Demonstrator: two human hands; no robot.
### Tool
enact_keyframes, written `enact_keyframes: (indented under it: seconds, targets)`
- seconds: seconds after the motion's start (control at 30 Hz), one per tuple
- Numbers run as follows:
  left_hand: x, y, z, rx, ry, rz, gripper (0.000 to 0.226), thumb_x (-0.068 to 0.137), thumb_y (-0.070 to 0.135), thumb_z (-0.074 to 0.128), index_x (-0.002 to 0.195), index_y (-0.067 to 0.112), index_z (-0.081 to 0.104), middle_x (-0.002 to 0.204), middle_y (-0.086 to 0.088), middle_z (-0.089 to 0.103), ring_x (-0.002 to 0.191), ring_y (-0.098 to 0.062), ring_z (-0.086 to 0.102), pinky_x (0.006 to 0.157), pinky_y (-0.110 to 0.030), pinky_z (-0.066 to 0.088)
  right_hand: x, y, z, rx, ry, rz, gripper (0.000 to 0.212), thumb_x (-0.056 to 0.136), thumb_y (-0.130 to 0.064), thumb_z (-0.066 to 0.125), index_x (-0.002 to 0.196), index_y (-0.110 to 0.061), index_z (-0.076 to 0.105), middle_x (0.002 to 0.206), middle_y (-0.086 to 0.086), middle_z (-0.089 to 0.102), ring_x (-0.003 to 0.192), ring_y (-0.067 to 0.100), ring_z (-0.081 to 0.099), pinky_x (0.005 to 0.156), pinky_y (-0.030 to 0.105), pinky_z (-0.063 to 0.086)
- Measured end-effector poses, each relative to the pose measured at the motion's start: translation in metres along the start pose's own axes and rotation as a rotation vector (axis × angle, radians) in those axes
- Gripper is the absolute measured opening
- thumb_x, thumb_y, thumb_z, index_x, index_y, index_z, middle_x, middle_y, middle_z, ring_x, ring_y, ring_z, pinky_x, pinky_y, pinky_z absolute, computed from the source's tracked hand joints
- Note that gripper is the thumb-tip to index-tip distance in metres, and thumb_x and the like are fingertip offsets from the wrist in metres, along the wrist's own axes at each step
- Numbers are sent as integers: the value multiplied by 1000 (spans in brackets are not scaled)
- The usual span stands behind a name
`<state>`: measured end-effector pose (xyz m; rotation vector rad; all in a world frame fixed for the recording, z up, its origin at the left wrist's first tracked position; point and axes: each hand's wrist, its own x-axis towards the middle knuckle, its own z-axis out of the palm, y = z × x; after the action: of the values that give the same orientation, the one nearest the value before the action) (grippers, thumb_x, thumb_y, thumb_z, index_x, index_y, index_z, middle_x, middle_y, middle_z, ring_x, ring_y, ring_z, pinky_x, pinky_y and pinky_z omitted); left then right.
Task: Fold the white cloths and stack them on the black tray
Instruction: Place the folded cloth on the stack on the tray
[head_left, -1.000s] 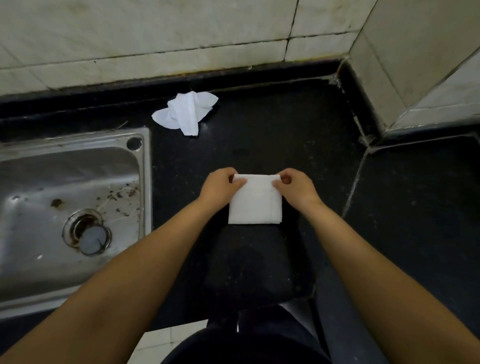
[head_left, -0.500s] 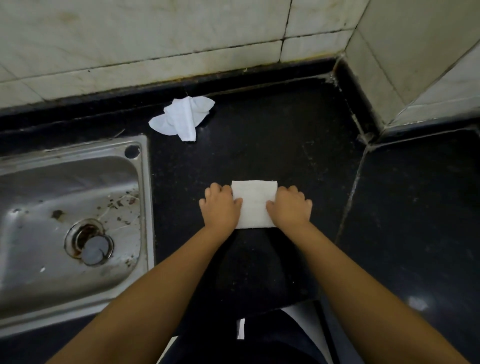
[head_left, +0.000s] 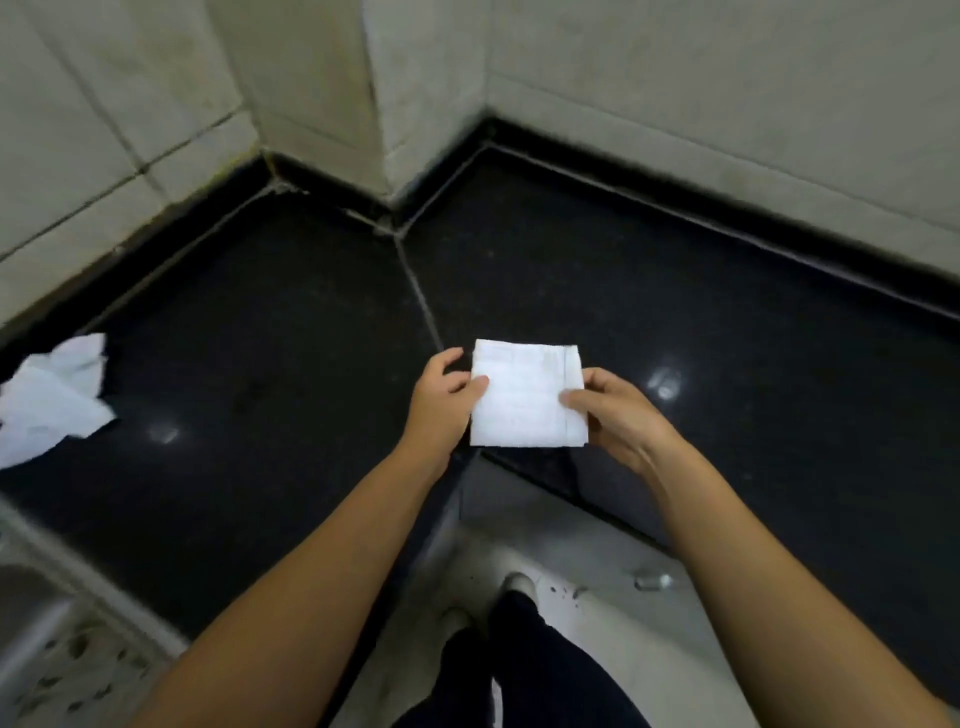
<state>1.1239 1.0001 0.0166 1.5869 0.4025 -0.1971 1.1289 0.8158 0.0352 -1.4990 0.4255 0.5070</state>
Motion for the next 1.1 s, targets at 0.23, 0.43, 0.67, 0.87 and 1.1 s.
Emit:
enact_keyframes:
  seconds: [0.23, 0.43, 0.67, 0.87, 1.1]
  targets:
    - [-75, -10, 165, 143, -475, -20, 13, 90, 9, 57, 79, 16, 60, 89, -10, 66, 85, -22, 58, 74, -38, 44, -135, 82, -147, 369, 355, -98, 21, 90, 6, 50, 96, -11, 60, 94, 7, 67, 81, 20, 65, 62, 29, 57]
    - [-197, -45, 317, 265, -753, -5, 15, 90, 12, 56, 76, 15, 60, 85, -10, 64, 78, -20, 57, 69, -33, 46, -270, 171, -267, 507, 669, -128, 19, 90, 2, 51, 95, -13, 60, 96, 4, 66, 82, 18, 63, 63, 28, 54]
    - [-378, -88, 489, 360, -1003, 28, 14, 90, 9, 52, 79, 11, 59, 70, -2, 57, 57, -11, 49, 46, -19, 39, -438, 265, -415, 619, 927, -171, 19, 89, 2, 53, 90, -14, 62, 87, 3, 66, 75, 16, 61, 64, 27, 50]
    - [-478, -92, 613, 356, -1153, 82, 9, 90, 8, 54, 90, 5, 62, 80, -10, 60, 73, -19, 54, 63, -30, 44, -533, 294, -525, 665, 1054, -227, 18, 89, 3, 53, 90, -13, 60, 87, 3, 67, 71, 15, 63, 62, 27, 51]
    - [-529, -80, 767, 288, -1228, 151, 13, 91, 9, 53, 82, 10, 61, 88, -12, 64, 82, -24, 61, 76, -41, 52, -574, 290, -678, 602, 1120, -276, 13, 89, 4, 54, 96, -7, 58, 92, 12, 65, 74, 23, 62, 63, 33, 53]
